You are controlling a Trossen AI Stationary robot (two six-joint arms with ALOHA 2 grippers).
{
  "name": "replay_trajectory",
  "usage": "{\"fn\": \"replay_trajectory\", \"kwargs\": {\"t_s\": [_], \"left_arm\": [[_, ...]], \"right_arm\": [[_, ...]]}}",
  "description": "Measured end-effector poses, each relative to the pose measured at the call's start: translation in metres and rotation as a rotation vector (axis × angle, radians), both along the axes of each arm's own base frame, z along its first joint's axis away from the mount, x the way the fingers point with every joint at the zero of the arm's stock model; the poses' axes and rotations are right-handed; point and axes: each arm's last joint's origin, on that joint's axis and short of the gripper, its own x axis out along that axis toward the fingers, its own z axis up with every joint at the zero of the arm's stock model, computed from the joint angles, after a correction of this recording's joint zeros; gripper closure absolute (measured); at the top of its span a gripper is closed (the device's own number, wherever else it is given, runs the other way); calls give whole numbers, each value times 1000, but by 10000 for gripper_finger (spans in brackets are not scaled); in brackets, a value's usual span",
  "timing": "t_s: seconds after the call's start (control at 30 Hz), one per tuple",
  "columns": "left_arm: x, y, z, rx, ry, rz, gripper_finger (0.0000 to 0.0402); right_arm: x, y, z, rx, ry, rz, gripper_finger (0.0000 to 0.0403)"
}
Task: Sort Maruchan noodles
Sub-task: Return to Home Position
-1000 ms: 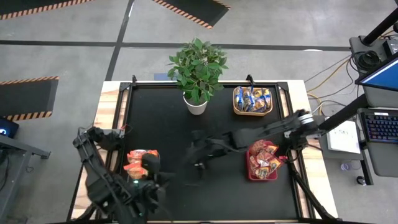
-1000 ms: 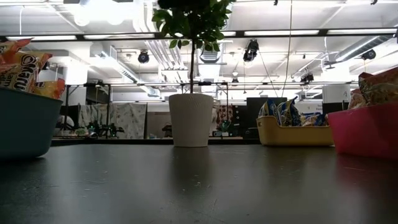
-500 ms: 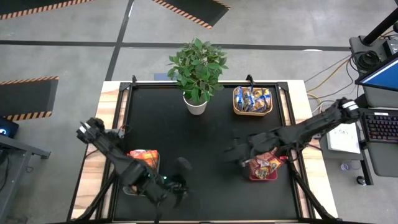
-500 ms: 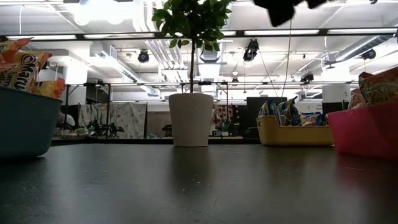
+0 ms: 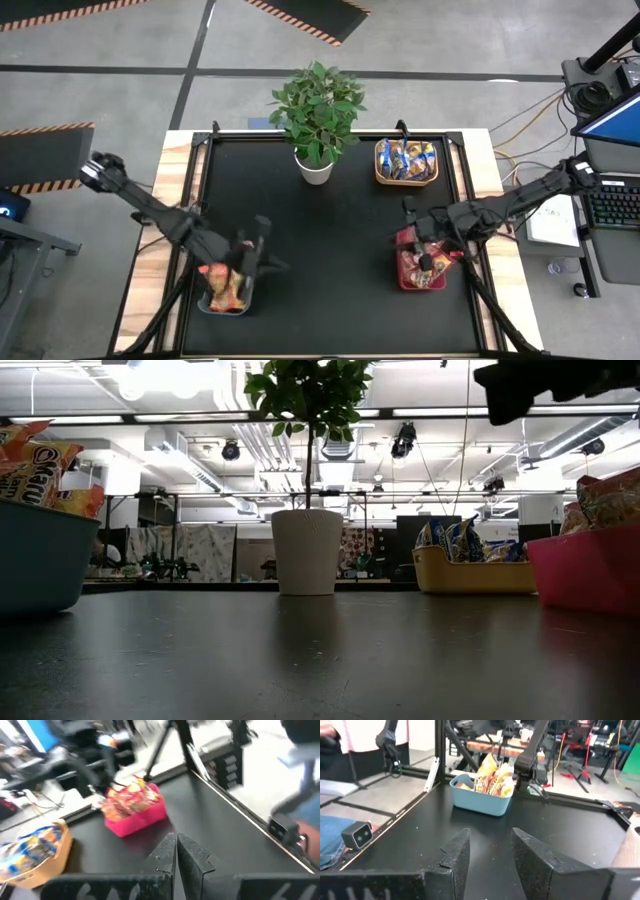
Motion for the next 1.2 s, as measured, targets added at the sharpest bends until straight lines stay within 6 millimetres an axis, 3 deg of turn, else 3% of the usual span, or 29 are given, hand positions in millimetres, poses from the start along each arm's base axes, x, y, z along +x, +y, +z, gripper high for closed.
{"fn": "replay_trajectory", "kwargs": {"t_s": [0.23, 0.5, 0.83, 1.2], "left_arm": [[-45, 50, -27, -149, -249, 100, 402], [-83, 90, -64, -186, -363, 298, 402], [-117, 106, -86, -221, -450, 329, 402], [-134, 113, -100, -219, -451, 395, 402]], "right_arm": [[-22, -9, -11, -10, -114, -32, 280], [-43, -27, -21, -41, -223, -158, 302], [-65, -46, -31, -6, -323, -275, 336], [-74, -56, -40, -38, -331, -363, 351]]}}
